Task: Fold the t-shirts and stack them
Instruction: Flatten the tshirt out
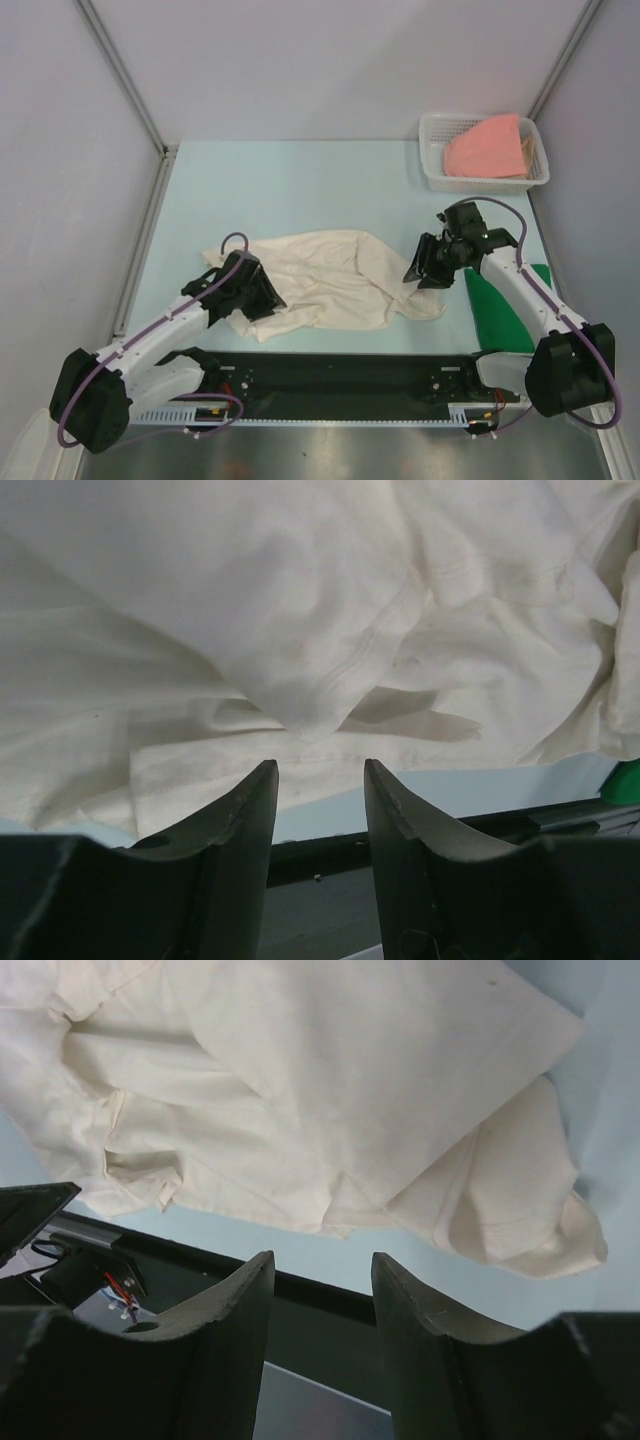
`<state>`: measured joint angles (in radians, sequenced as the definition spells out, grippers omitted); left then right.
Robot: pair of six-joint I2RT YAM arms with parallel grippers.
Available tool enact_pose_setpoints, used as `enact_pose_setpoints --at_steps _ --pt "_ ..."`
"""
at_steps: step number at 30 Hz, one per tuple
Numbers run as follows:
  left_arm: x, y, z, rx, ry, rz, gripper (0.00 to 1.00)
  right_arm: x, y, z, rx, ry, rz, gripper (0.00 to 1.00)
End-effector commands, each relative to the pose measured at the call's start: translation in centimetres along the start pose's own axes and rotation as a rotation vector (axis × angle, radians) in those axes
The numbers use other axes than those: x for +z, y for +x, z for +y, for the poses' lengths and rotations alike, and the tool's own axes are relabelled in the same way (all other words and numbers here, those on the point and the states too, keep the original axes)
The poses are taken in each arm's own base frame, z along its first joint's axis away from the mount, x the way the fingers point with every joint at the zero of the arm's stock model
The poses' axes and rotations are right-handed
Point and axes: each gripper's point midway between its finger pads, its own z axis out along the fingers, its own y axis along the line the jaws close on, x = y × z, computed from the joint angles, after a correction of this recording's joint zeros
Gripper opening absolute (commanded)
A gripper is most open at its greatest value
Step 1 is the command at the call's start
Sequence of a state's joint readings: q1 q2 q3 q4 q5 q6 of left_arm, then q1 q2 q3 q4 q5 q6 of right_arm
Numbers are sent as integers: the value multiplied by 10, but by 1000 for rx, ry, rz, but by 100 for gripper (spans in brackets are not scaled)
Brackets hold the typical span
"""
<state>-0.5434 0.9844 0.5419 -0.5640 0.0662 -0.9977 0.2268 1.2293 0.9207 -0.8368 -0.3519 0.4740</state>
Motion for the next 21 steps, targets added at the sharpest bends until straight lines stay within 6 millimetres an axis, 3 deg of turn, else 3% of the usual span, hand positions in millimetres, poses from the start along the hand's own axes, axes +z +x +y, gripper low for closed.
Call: enact_pose_setpoints --at_steps 1,21 --pt "11 -2 1 -51 25 -12 47 5 10 7 9 -42 15 50" --pt "30 -8 -2 -65 33 -23 40 18 23 4 18 -67 47 48"
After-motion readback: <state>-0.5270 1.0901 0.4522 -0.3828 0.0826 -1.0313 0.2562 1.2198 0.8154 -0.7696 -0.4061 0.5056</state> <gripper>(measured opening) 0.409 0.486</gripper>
